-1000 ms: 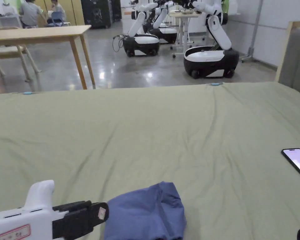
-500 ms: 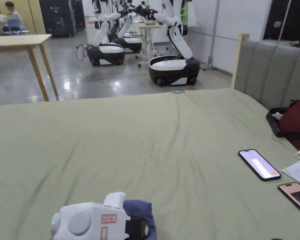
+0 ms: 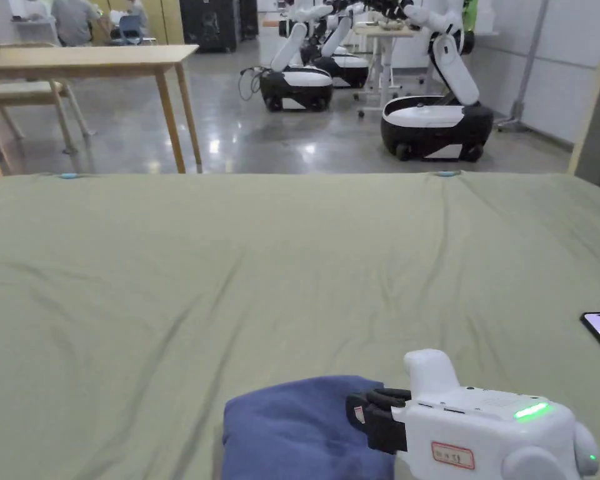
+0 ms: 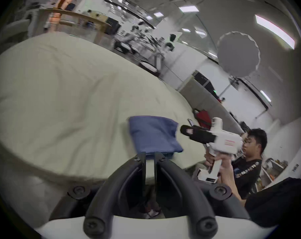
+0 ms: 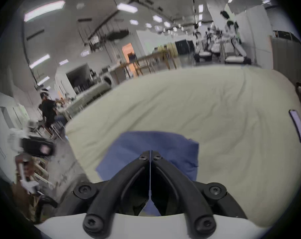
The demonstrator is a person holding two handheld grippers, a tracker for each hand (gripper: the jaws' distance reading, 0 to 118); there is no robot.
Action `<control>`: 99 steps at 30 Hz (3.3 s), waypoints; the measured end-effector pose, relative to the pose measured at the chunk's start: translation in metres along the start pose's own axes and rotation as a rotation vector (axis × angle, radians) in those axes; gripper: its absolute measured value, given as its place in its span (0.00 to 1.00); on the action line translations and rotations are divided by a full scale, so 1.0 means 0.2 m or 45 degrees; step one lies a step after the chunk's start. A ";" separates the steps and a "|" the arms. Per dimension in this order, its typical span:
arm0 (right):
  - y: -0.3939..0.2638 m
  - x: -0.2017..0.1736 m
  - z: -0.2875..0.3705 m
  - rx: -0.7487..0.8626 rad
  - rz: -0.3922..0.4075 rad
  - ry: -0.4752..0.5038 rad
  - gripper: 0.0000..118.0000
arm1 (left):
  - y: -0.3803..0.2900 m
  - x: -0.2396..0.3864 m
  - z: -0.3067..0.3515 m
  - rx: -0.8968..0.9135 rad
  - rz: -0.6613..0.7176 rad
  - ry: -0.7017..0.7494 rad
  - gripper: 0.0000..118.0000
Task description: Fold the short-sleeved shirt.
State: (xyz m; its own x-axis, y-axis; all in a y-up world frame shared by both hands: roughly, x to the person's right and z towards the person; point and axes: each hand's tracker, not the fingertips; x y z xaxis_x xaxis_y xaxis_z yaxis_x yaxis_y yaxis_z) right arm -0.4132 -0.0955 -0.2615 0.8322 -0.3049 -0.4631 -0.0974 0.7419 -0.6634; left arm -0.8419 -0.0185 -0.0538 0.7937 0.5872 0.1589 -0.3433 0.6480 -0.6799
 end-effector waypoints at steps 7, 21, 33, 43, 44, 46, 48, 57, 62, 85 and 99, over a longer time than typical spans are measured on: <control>-0.09 0.16 -0.18 -0.101 -0.161 0.043 0.01 | -0.05 -0.12 -0.09 0.014 0.186 -0.087 0.26; -0.20 0.18 -0.16 -0.009 -0.224 0.073 0.01 | 0.12 -0.06 -1.22 -0.338 0.167 -0.240 1.00; -0.23 0.11 -0.10 0.151 -0.203 0.098 0.01 | 0.17 0.00 -1.14 -0.255 0.011 -0.160 0.34; -0.26 -0.07 0.05 0.166 -0.230 0.117 0.01 | 0.66 -1.05 -0.08 -0.036 0.010 0.062 0.34; -0.28 -0.07 0.05 0.160 -0.241 0.104 0.01 | 0.69 -1.15 0.01 -0.029 -0.019 0.132 0.34; -0.32 -0.09 0.06 0.142 -0.261 0.042 0.01 | 0.77 -1.39 0.18 -0.014 0.010 0.244 0.34; -0.35 -0.10 0.07 0.141 -0.275 0.022 0.01 | 0.81 -1.56 0.31 0.004 -0.016 0.321 0.34; -0.44 -0.11 0.16 0.112 -0.355 -0.102 0.01 | 0.75 -1.86 0.29 0.069 0.001 0.628 0.96; -0.41 -0.12 0.20 0.135 -0.349 -0.095 0.01 | 0.76 -1.73 0.45 0.060 0.187 0.558 0.97; 0.55 -0.16 0.88 0.627 0.280 -0.480 0.01 | 0.71 0.66 -0.25 0.811 -0.779 0.478 0.00; 1.48 0.06 0.37 0.747 0.540 -0.960 0.01 | 1.37 0.93 -1.20 0.793 -0.777 0.514 0.00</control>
State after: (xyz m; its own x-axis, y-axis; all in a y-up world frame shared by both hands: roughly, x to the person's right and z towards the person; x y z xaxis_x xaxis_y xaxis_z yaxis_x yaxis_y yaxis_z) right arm -0.3916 0.1640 -0.4199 0.9361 0.3506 0.0291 -0.3490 0.9358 -0.0492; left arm -0.6684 0.1523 -0.3824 0.9971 -0.0726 0.0218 0.0735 0.9965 -0.0407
